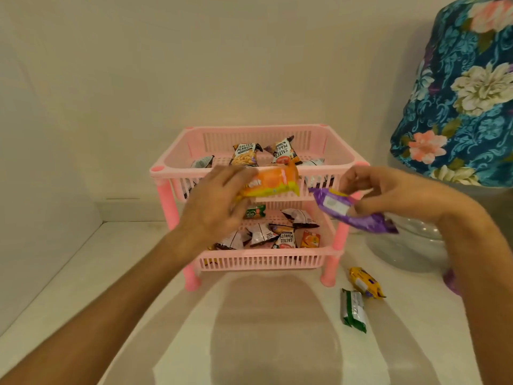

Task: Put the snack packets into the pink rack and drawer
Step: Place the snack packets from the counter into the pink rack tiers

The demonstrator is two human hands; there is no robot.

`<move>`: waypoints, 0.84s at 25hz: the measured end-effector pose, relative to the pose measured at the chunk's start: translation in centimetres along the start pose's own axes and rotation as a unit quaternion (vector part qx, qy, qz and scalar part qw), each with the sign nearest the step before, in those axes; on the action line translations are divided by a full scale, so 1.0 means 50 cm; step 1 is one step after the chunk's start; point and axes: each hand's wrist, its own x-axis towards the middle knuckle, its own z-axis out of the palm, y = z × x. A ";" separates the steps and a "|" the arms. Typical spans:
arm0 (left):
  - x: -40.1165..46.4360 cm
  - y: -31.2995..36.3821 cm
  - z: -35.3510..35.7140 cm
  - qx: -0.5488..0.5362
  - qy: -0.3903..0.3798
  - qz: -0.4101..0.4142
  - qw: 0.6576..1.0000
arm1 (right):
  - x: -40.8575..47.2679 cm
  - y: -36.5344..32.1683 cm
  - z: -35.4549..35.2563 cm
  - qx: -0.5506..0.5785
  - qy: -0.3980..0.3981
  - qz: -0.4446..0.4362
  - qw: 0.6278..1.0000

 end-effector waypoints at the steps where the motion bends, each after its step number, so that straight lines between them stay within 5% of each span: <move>1: 0.018 -0.022 -0.009 -0.006 0.005 -0.035 0.999 | 0.024 -0.019 -0.012 -0.002 0.022 -0.007 1.000; 7: 0.131 -0.199 0.012 0.019 -0.020 -0.211 0.977 | 0.208 -0.077 -0.058 0.029 0.194 -0.032 0.980; 12: 0.188 -0.318 0.063 0.098 -0.099 -0.278 0.950 | 0.359 -0.024 -0.078 -0.146 0.316 0.024 0.937; 21: 0.229 -0.408 0.144 0.141 -0.266 -0.263 0.917 | 0.511 0.033 -0.092 -0.382 0.206 0.071 0.898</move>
